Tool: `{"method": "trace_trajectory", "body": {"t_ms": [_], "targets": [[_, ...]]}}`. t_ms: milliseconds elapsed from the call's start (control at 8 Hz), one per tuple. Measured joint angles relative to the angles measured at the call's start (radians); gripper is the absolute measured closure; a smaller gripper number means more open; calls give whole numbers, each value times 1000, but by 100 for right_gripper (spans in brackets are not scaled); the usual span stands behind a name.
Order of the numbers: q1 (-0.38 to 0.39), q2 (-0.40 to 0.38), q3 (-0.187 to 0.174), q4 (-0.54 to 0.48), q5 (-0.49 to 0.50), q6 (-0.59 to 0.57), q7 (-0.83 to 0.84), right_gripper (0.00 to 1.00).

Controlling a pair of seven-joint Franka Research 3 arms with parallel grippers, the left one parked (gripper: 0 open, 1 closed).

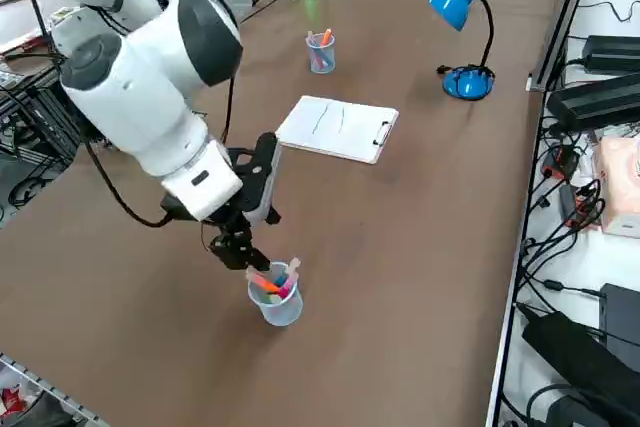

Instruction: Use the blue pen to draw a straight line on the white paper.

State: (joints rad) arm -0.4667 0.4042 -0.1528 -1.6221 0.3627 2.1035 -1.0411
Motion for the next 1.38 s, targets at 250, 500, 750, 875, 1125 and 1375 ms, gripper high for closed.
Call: {"method": "trace_trajectory", "body": {"t_ms": [250,500,750,875,1125,1375], "targets": [[17,-11,8,133,-15,-168,116,0],[109,-71,16,215,-94,-283,301,0],[244,-166,21,224,-168,-366,484,0],[294,-212,23,225,-183,-422,562,0],[360,-287,23,218,-203,-512,682,0],[442,-340,23,176,-275,-529,806,0]]}}
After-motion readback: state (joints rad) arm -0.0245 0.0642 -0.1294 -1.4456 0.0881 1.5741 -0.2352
